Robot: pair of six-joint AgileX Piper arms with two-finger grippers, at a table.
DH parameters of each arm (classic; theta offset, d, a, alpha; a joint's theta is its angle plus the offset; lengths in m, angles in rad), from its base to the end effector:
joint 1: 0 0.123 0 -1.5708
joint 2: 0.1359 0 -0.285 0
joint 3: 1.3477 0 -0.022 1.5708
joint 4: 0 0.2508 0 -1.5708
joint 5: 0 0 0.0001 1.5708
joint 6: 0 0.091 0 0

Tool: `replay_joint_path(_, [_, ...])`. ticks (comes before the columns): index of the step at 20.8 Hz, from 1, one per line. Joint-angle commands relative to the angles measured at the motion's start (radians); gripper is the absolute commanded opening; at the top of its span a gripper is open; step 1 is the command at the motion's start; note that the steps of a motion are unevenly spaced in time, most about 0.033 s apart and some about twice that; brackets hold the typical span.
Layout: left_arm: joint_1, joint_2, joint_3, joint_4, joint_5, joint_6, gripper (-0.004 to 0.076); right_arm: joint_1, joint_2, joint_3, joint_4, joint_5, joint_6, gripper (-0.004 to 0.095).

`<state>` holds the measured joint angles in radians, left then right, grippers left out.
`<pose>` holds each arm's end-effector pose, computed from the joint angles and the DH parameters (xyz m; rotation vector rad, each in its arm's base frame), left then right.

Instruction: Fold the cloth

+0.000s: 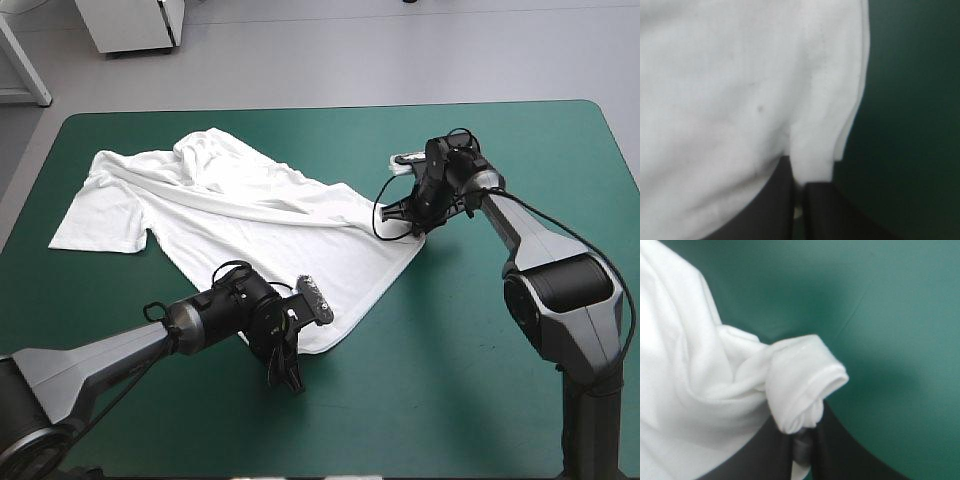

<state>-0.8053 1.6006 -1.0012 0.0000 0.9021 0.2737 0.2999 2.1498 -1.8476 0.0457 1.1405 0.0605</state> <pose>0.2013 -0.2095 0.2105 1.5360 2.5653 -0.0616 0.4344 0.1383 0.2174 -0.3293 2.9167 0.1198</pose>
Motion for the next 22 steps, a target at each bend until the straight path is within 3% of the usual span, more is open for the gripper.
replay_joint_path(1, [-0.008,-0.016,-0.015,0.016,-0.034,-0.026,-0.0009,0.018,-0.035,-0.039,0.012,0.064,0.010,-0.0019])
replay_joint_path(6, [0.008,-0.162,-0.172,0.258,0.060,-0.198,-0.0009,0.018,-0.235,-0.184,0.014,0.077,0.012,-0.0019])
replay_joint_path(14, [0.091,-0.307,-0.553,0.570,0.171,-0.196,-0.0009,0.018,-0.546,-0.205,0.063,0.061,-0.020,-0.0019])
replay_joint_path(18, [0.091,-0.309,-0.781,0.630,0.146,-0.188,-0.0009,0.018,-0.634,-0.280,0.109,-0.014,-0.038,-0.0019])
replay_joint_path(22, [0.091,-0.309,-1.025,0.652,0.035,-0.161,-0.0009,0.018,-0.664,-0.470,0.198,-0.046,-0.139,-0.0019])
